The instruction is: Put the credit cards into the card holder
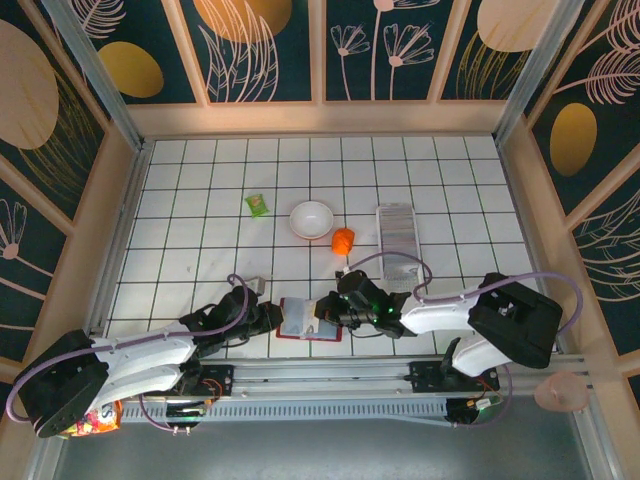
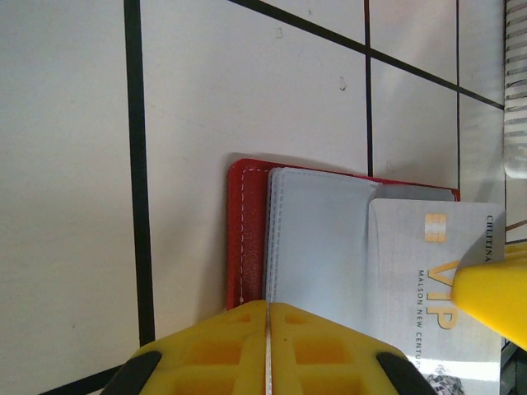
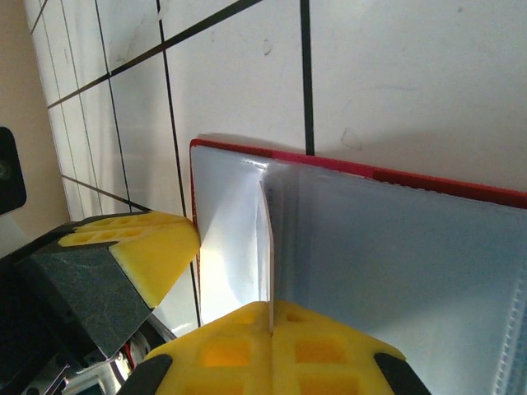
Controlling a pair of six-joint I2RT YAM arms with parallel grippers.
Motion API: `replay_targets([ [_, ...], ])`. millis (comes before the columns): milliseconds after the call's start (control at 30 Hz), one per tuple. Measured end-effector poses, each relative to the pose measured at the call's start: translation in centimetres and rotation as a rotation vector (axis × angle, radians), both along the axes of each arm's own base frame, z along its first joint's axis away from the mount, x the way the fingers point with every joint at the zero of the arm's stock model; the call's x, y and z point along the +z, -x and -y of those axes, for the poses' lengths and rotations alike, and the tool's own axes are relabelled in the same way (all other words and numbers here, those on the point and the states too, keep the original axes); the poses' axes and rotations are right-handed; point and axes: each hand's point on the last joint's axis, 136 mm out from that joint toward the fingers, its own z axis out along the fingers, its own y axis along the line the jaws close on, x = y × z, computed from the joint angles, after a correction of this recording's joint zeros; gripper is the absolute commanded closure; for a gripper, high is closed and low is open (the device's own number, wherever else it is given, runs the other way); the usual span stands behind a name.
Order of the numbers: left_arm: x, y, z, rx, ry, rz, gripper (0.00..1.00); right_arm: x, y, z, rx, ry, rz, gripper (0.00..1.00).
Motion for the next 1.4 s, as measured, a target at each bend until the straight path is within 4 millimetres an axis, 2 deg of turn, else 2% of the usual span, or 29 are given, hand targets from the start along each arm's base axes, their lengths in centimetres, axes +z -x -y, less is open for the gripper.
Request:
replay_targets([
  [633,0.06,-0.07,0.05,0.003,0.009,0.006,0.92,0.22,0.5,-0.4,0.002,-0.01,0.014,1.0],
  [1100,0.05,-0.13,-0.06,0.009,0.008,0.01,0.93,0.15,-0.16,-0.06,-0.032,-0.029,0.058,1.0],
  [1400,0.01,-0.11,-0.09,0.013,0.009,0.005,0.93,0.88,-0.39,-0.42,-0.036,-0.074,0.08,1.0],
])
